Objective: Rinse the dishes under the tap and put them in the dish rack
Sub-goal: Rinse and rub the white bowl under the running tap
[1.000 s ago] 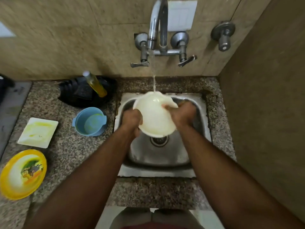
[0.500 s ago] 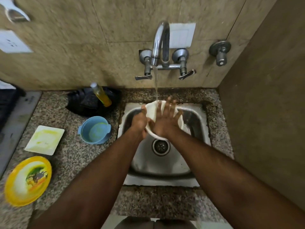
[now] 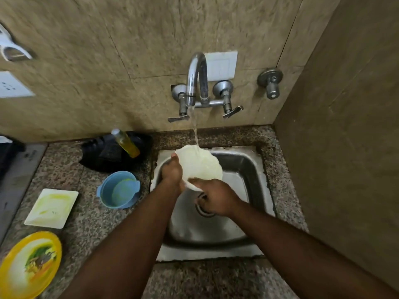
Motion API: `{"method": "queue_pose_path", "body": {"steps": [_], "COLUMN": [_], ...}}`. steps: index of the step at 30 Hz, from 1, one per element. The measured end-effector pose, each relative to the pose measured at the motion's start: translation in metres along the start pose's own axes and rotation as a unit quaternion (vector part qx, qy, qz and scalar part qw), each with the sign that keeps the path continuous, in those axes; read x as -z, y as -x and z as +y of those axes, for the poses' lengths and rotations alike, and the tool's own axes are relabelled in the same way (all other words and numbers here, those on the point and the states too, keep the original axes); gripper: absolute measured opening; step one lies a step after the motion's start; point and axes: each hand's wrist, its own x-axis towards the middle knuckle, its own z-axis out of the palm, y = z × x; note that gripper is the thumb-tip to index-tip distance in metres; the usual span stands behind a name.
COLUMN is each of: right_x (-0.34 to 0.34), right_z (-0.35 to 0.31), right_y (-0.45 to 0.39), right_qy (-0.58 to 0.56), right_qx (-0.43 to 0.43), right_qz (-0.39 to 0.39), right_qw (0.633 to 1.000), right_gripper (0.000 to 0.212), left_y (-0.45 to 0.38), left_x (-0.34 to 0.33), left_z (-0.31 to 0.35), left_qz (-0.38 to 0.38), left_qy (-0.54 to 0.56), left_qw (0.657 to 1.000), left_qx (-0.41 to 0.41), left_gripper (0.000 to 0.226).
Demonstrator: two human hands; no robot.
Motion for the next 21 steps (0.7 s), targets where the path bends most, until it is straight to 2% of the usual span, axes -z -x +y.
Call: {"method": "queue_pose_path", "body": {"steps": [2, 4, 6, 7, 10, 11, 13, 15, 18, 21], "right_x": [0.010, 0.025, 0.041, 0.048, 0.075, 0.085, 0.100, 0.109, 0.110, 0.104], "right_z": [0.000, -0.004, -0.005, -0.005, -0.011, -0.014, -0.013, -0.008, 0.005, 0.014], "right_y": [-0.004, -0.011, -0.016, -0.018, -0.024, -0.026, -0.029, -0.031, -0.039, -0.050], "right_qy": [0.073, 0.024, -0.049, -0.082, -0.219, -0.255, -0.328, -0.420, -0.523, -0.535], "right_qx": [-0.002, -0.012, -0.031, -0.046, -0.097, -0.102, -0.107, -0.117, -0.136, -0.131], "right_qz": [0.062, 0.099, 0.106, 0.100, 0.064, 0.046, 0.020, 0.027, 0.059, 0.114], "right_qw": [0.995, 0.995, 0.993, 0.991, 0.969, 0.960, 0.938, 0.899, 0.840, 0.827], "right_gripper": [0.042, 0.020, 0.013, 0.016, 0.038, 0.041, 0.040, 0.046, 0.057, 0.062], "left_y": [0.002, 0.006, 0.013, 0.012, 0.002, -0.003, 0.001, 0.007, 0.016, 0.021], "left_x": [-0.004, -0.009, -0.009, -0.008, 0.000, 0.003, 0.008, 0.013, 0.019, 0.025], "left_z": [0.010, 0.018, 0.027, 0.029, 0.028, 0.026, 0.028, 0.030, 0.032, 0.030], "left_qz": [-0.026, -0.040, -0.065, -0.078, -0.073, -0.070, -0.089, -0.140, -0.170, -0.176], "left_qy": [-0.007, -0.024, -0.064, -0.080, -0.078, -0.071, -0.072, -0.064, -0.053, -0.019], "left_qw": [0.999, 0.997, 0.995, 0.993, 0.994, 0.994, 0.991, 0.985, 0.978, 0.977], "left_qx": [0.041, 0.066, 0.041, 0.029, -0.020, -0.041, -0.074, -0.079, -0.106, -0.122], "left_gripper": [0.048, 0.040, 0.031, 0.035, 0.075, 0.078, 0.070, 0.068, 0.044, 0.034]}}
